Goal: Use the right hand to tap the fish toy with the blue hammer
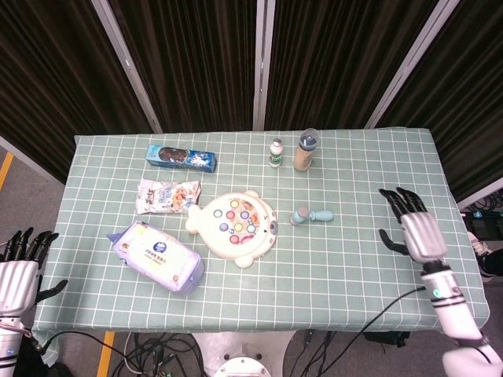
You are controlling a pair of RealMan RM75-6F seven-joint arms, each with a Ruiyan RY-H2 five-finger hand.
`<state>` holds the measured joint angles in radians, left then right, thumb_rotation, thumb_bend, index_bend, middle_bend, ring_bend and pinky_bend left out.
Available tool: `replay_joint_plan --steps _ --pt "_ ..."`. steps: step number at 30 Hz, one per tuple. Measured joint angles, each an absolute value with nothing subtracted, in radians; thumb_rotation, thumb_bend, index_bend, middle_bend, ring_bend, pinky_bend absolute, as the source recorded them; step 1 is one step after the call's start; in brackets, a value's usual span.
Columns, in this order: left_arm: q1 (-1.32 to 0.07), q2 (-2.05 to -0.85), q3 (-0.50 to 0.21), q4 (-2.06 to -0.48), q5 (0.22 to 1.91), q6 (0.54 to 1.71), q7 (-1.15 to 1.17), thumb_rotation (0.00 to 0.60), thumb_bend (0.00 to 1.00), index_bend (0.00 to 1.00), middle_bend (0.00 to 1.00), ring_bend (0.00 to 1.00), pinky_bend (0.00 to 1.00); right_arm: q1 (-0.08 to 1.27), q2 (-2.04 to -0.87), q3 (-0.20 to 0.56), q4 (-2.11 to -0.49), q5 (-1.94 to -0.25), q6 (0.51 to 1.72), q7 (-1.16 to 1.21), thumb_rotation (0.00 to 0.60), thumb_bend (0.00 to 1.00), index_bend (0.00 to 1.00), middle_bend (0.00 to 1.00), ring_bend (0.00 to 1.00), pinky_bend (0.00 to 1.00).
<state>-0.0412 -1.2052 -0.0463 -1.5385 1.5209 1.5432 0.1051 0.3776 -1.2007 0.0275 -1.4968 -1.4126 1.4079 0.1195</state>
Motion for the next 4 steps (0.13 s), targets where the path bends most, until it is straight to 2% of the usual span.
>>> replay_joint_plan --steps 4 --pt "-0.046 -1.203 -0.044 -1.55 1.527 1.539 0.115 0.6 0.0 0.15 0.14 0.0 0.0 0.24 -1.142 -0.029 -1.556 -1.482 1.544 0.134 0.6 0.31 0.08 0.14 0.04 0.08"
